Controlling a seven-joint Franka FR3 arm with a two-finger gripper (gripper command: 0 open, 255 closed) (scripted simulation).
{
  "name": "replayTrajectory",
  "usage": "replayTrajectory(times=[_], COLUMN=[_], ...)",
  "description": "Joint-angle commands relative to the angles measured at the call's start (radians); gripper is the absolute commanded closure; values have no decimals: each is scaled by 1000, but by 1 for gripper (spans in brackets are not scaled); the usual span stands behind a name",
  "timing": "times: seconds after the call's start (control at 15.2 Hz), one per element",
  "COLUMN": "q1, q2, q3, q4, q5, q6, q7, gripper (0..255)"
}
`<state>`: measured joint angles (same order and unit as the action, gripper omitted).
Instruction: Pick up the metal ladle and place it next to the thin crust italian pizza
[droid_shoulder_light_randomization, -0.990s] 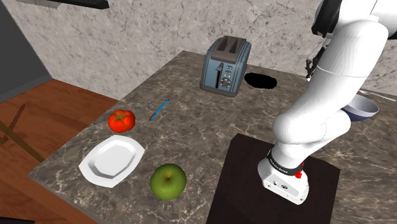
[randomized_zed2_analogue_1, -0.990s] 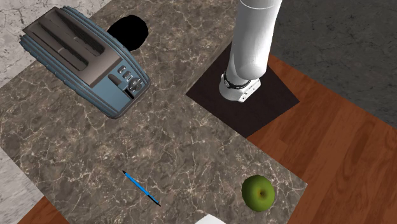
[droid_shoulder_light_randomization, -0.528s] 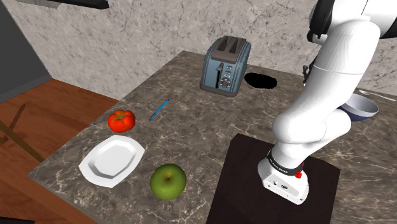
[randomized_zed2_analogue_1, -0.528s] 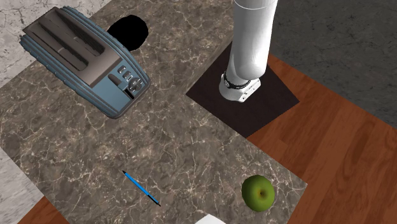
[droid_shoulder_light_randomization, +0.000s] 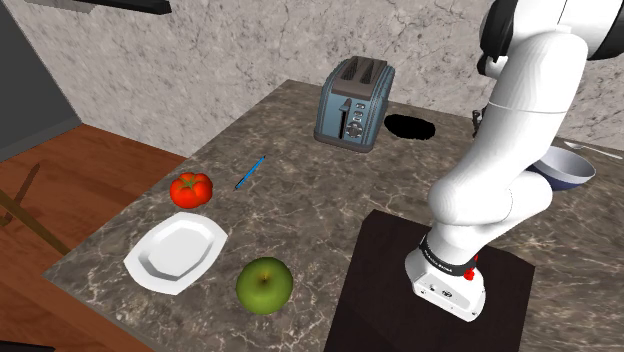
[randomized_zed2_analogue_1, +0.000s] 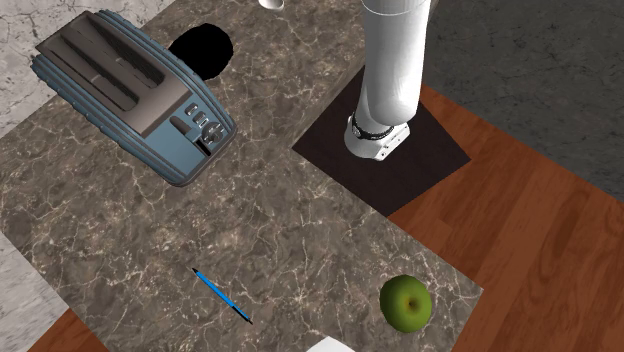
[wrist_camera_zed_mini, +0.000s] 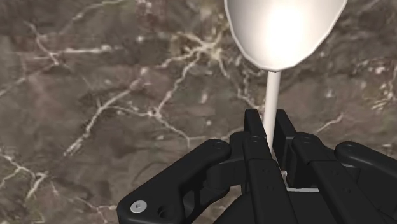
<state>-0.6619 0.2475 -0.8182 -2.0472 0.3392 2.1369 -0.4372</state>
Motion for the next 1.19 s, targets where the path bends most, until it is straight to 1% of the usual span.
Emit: replayTrajectory(times=[0.0,0.26,0.33,0.66,0.92,1.12], q1=[0,0,0,0,16,16], q2=[1,1,1,1,-67,-67], q3=[0,0,0,0,-29,-28], q4=[-1,-1,-1,-1,64,64], q5=[1,1,1,1,-72,-72], q6=[1,1,1,1,-104,-103], q7=[0,0,0,0,47,47], gripper=[255,255,0,0,0,0])
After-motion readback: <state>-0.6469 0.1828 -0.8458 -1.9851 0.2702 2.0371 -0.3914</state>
